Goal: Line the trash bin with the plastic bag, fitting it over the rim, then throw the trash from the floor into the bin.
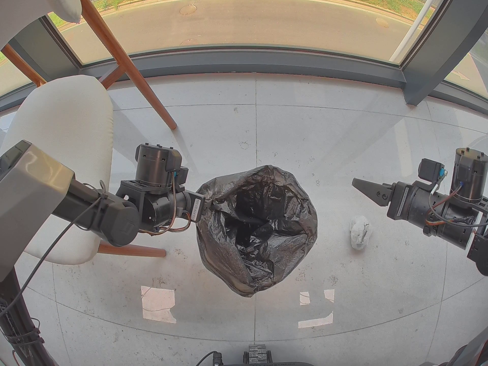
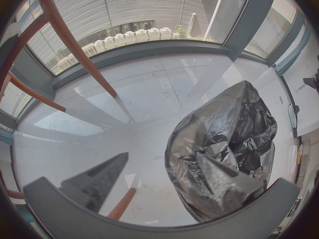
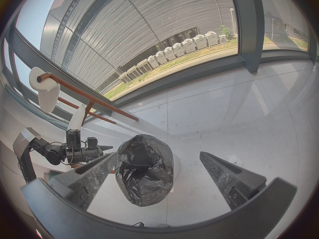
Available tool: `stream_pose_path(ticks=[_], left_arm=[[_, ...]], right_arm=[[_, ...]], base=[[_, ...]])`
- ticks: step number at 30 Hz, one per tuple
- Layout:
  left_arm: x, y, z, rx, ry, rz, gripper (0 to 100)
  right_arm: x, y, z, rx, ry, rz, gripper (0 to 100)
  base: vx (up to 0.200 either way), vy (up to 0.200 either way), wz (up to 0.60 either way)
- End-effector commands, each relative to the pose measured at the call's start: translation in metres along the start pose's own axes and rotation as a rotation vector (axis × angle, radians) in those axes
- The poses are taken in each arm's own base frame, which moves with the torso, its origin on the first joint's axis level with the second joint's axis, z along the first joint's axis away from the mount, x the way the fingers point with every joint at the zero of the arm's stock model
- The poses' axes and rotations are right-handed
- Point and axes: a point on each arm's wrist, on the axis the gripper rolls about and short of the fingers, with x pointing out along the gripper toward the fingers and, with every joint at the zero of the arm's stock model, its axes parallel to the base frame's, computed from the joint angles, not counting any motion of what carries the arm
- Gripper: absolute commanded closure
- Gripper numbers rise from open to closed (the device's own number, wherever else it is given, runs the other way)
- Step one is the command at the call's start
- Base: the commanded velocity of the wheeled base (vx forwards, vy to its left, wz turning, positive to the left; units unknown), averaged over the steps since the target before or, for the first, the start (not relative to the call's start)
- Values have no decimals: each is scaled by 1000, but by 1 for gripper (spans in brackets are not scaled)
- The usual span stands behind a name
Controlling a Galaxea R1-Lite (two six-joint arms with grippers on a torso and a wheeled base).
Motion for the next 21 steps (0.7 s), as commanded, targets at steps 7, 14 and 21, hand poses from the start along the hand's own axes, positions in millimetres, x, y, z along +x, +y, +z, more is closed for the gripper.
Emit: stream_pose_path(ticks=[7,14,21], left_arm=[[-116,-2,33,-7,-189,-75,0],[-166,-23,36,16,-285,-190,0],[-214,-30,24,43,-350,-290,0]], right_arm=[[14,-73,-26,89,133,-192,0],[60,-119,-57,148,261,-292,0],[103,-148,-88,104,209,-288,0]], base=[[0,0,0],[0,0,0],[0,0,0]])
